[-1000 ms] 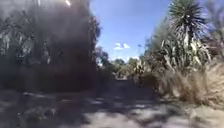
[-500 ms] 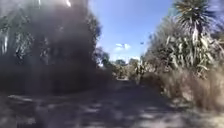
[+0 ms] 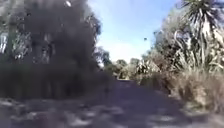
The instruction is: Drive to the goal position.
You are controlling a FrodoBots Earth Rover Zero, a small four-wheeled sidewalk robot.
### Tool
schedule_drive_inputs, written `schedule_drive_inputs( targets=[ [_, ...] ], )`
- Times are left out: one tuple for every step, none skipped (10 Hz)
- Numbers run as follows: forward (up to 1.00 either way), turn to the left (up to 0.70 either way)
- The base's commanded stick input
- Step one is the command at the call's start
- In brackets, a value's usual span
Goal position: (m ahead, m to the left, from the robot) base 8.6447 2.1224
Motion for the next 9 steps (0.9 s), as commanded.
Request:
schedule_drive_inputs(
  targets=[
    [1.0, 0.0],
    [1.0, 0.0],
    [1.0, 0.0],
    [1.0, 0.0],
    [1.0, 0.0],
    [1.0, 0.0],
    [1.0, 0.0],
    [1.0, 0.0],
    [1.0, 0.0]
  ],
)
